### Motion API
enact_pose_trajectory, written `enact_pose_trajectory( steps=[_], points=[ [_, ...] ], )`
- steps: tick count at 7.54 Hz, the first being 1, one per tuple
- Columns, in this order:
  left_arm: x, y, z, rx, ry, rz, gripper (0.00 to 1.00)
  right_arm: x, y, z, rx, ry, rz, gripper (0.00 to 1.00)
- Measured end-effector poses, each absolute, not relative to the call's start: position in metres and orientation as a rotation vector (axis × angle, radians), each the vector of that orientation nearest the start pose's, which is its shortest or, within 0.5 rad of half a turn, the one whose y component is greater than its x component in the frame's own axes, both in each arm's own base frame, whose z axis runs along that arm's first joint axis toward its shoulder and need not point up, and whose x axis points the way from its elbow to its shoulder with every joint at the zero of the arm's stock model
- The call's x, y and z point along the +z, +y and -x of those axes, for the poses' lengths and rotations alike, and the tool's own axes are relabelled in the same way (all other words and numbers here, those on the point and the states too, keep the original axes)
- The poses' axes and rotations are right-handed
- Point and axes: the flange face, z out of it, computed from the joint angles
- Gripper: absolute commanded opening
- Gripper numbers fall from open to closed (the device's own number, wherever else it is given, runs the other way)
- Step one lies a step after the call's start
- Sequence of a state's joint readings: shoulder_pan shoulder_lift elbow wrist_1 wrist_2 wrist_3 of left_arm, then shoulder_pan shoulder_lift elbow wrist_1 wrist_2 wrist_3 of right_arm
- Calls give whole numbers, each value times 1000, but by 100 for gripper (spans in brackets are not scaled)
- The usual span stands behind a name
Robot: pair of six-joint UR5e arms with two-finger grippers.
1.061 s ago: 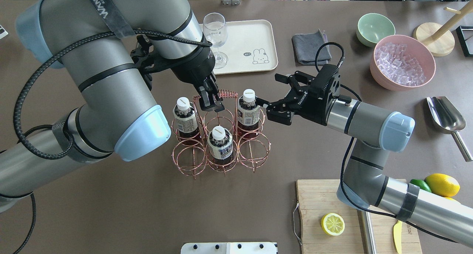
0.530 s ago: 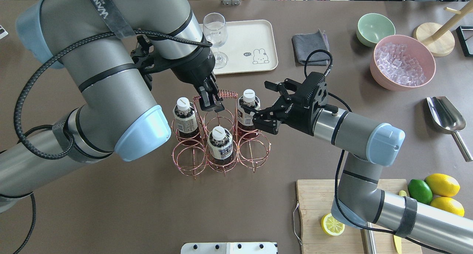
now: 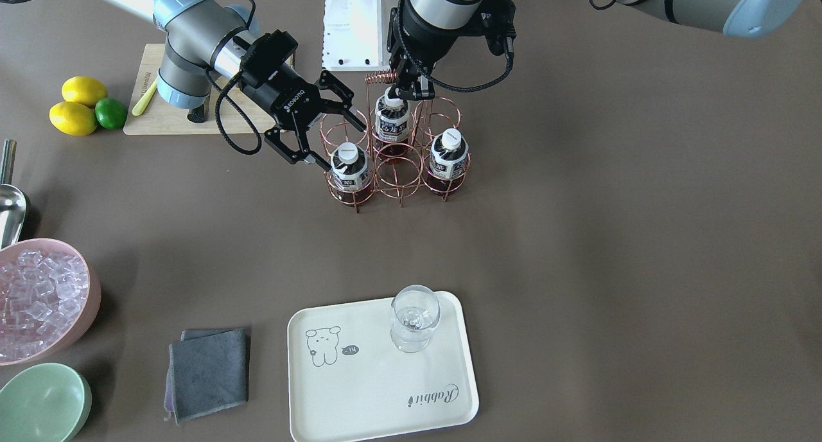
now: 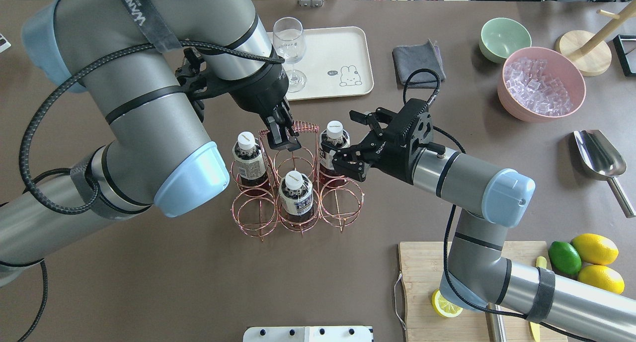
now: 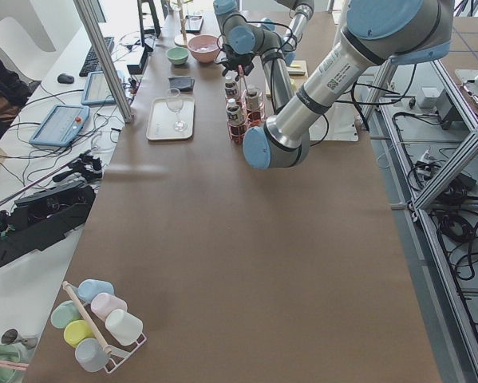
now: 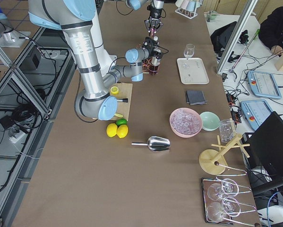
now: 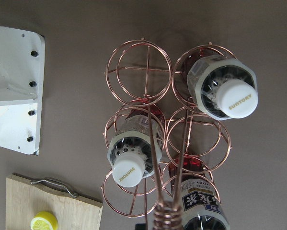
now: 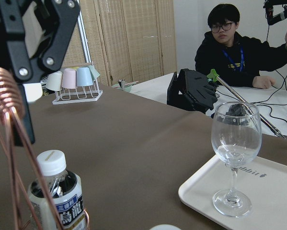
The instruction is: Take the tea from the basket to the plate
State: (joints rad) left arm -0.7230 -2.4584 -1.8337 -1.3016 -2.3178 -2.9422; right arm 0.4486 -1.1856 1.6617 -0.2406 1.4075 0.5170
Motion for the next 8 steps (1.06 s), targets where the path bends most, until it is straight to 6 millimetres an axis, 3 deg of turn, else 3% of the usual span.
enact_pose_trajectory(
  steps=[2,4,8],
  points=[
    [43,-452,-413,-1538,641,1037,0,255,-388,461,-277,-1228,-1316,41],
    [42,-452,-413,-1538,643,1038,0,255,-386,463,-272,-1224,-1315,0],
    [42,-452,-412,-1539,644,1038,0,250,-383,459,-260,-1241,-1317,0]
  ],
)
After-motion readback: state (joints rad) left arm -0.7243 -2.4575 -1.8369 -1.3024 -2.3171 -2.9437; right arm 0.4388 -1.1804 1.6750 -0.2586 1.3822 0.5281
